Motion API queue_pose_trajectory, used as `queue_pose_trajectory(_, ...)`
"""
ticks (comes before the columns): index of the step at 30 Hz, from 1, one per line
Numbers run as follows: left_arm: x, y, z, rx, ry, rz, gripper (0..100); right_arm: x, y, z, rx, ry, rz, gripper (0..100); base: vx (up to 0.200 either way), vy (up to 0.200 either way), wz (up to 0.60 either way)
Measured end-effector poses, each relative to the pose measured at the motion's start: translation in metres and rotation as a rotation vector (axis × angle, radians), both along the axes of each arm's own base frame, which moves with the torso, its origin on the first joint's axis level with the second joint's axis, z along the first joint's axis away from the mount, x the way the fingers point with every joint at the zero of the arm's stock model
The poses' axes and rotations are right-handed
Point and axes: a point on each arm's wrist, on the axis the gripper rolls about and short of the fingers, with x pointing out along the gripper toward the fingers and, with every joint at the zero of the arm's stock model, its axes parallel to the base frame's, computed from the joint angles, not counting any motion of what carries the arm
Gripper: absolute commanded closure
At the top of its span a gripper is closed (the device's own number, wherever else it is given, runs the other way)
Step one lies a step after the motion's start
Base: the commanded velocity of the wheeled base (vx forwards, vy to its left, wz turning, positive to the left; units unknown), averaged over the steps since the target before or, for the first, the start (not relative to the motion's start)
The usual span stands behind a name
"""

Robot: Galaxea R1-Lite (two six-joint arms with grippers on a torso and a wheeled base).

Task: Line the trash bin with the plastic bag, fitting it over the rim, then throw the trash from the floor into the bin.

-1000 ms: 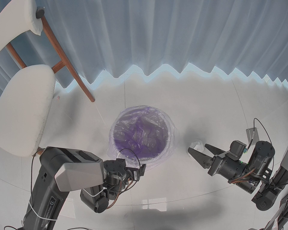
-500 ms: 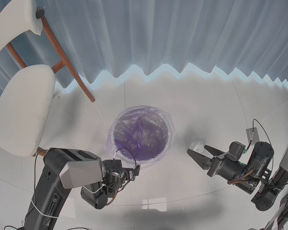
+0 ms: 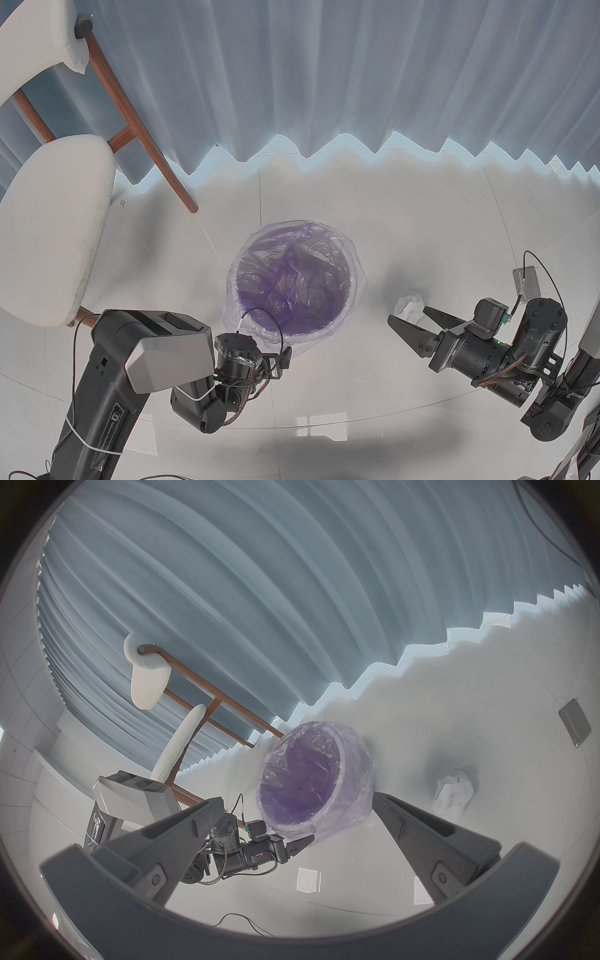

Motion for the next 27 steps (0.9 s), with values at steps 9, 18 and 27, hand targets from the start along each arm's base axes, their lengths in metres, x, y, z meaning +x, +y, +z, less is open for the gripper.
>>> queue_pose_trajectory(9,0.0001,-0.0008,0.0015,-0.003,-0.013,-0.005,0,-0.0004,0.0009,-0.0027,-0.01,0.008,0.003,0,0.0,0.0,0.0)
queue_pose_trajectory(18,-0.0009,-0.0025,0.0057,-0.029,-0.075,-0.008,0,-0.0007,0.0014,-0.003,-0.011,0.008,0.006,0,0.0,0.0,0.0)
queue_pose_trajectory(27,-0.0011,-0.0015,0.0062,-0.027,-0.098,0.023,0,-0.0007,0.0015,-0.0037,-0.011,0.012,0.006,0,0.0,0.0,0.0)
